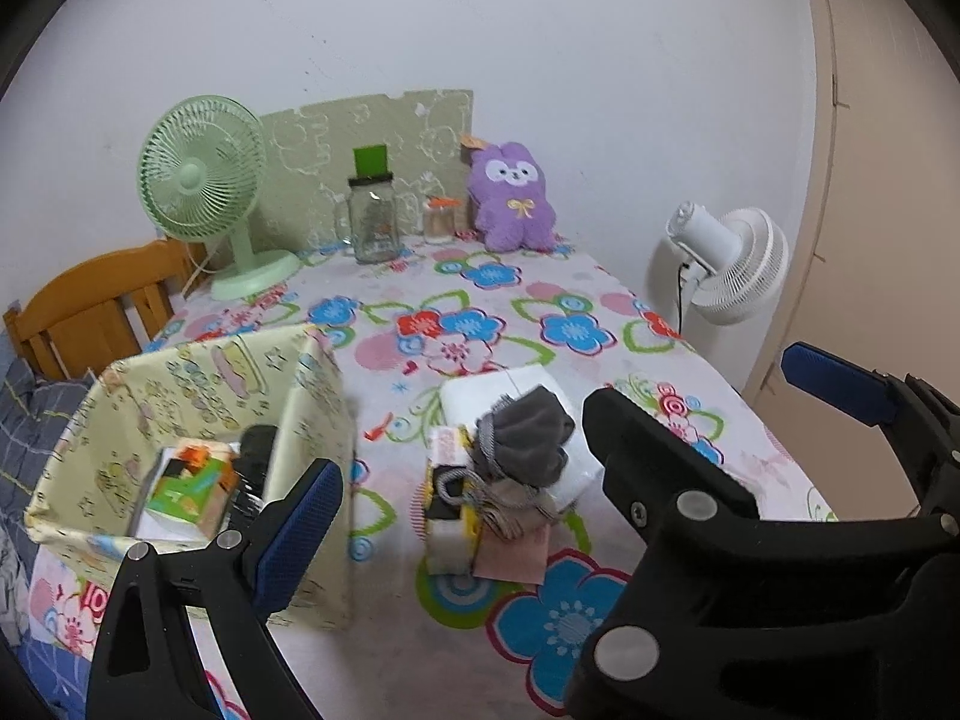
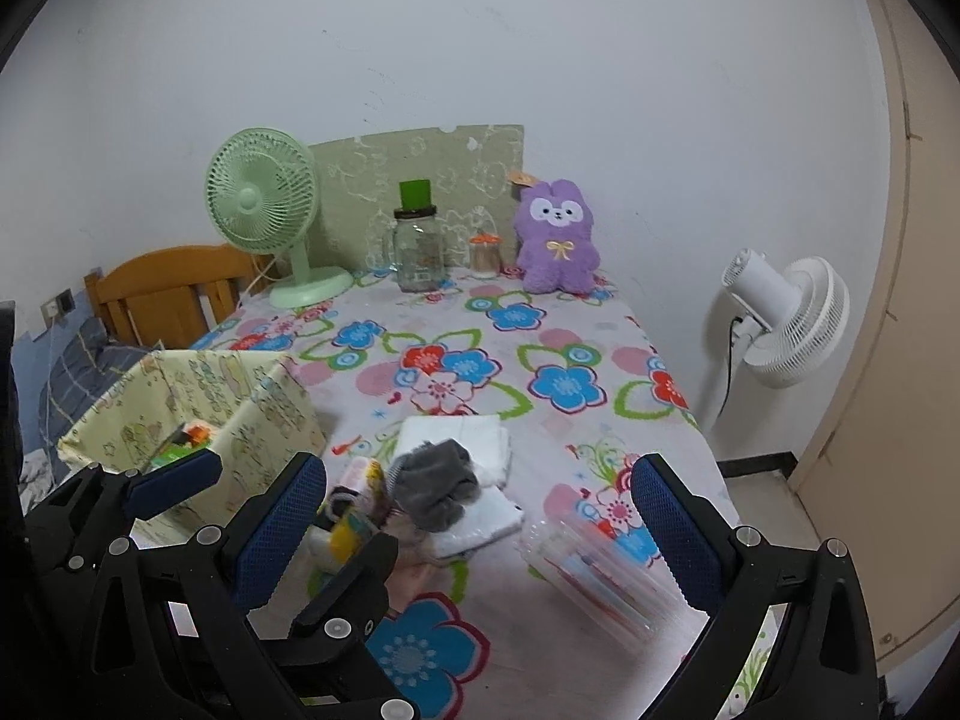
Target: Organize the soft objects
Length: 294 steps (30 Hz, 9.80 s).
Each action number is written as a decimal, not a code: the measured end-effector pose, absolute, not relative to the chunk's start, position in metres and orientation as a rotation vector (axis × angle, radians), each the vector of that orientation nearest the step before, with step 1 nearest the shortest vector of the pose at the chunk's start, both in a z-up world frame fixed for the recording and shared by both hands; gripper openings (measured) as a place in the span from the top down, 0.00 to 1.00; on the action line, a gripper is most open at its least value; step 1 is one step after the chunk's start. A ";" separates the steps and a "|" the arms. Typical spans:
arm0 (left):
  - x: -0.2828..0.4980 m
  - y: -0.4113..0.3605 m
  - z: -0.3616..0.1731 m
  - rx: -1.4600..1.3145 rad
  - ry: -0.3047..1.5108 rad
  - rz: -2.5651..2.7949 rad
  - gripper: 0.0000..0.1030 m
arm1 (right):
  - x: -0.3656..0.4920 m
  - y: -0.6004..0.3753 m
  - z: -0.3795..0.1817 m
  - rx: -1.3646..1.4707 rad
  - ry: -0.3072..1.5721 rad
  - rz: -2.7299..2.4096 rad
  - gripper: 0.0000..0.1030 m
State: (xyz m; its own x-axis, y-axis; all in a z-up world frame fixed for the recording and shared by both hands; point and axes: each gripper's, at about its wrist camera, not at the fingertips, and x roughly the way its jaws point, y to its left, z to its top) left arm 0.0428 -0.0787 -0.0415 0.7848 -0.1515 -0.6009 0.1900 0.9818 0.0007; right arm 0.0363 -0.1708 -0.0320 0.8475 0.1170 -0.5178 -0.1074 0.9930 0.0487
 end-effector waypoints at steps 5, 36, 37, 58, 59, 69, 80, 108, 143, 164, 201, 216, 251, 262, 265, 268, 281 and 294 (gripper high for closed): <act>0.045 -0.083 -0.054 0.056 0.659 -0.202 0.07 | 0.038 -0.178 -0.045 0.029 0.556 0.126 0.01; 0.072 -0.091 -0.095 0.102 0.727 -0.089 0.27 | 0.067 -0.194 -0.094 0.068 0.665 0.117 0.07; 0.073 -0.091 -0.095 0.103 0.728 -0.085 0.29 | 0.068 -0.193 -0.094 0.063 0.663 0.118 0.07; 0.091 -0.075 -0.104 0.018 0.793 -0.057 0.75 | 0.107 -0.165 -0.102 -0.002 0.707 0.183 0.17; 0.092 -0.075 -0.104 0.022 0.792 -0.055 0.76 | 0.111 -0.164 -0.104 -0.005 0.712 0.188 0.19; 0.099 -0.074 -0.107 0.024 0.799 -0.027 0.79 | 0.127 -0.158 -0.118 0.048 0.798 0.278 0.61; 0.092 -0.077 -0.098 0.031 0.772 -0.048 0.80 | 0.119 -0.163 -0.110 0.060 0.778 0.259 0.75; 0.066 -0.083 -0.037 0.022 0.691 -0.129 0.80 | 0.081 -0.175 -0.041 0.053 0.668 0.194 0.75; 0.047 -0.050 0.021 0.066 0.592 -0.181 0.80 | 0.055 -0.142 0.026 0.008 0.572 0.180 0.75; 0.055 0.008 0.023 0.064 0.599 -0.111 0.79 | 0.069 -0.082 0.031 -0.044 0.579 0.270 0.75; 0.092 0.109 -0.034 -0.016 0.764 0.069 0.79 | 0.120 0.027 -0.025 -0.109 0.745 0.483 0.75; 0.100 0.127 -0.048 -0.055 0.839 0.114 0.51 | 0.135 0.050 -0.042 -0.115 0.819 0.553 0.75; 0.073 0.081 -0.006 -0.014 0.703 0.061 0.10 | 0.102 -0.007 0.002 -0.075 0.656 0.421 0.10; 0.057 0.051 0.012 0.018 0.651 0.028 0.01 | 0.081 -0.040 0.018 -0.040 0.596 0.370 0.04; 0.053 0.041 0.015 0.027 0.633 0.024 0.00 | 0.074 -0.050 0.022 -0.040 0.575 0.351 0.02; 0.048 0.031 0.018 0.038 0.621 0.017 0.00 | 0.068 -0.061 0.025 -0.038 0.555 0.325 0.01; 0.037 -0.008 0.023 0.066 0.597 -0.032 0.00 | 0.049 -0.103 0.029 -0.010 0.526 0.249 0.00; 0.029 -0.040 0.025 0.076 0.578 -0.094 0.00 | 0.036 -0.133 0.030 -0.007 0.505 0.210 0.00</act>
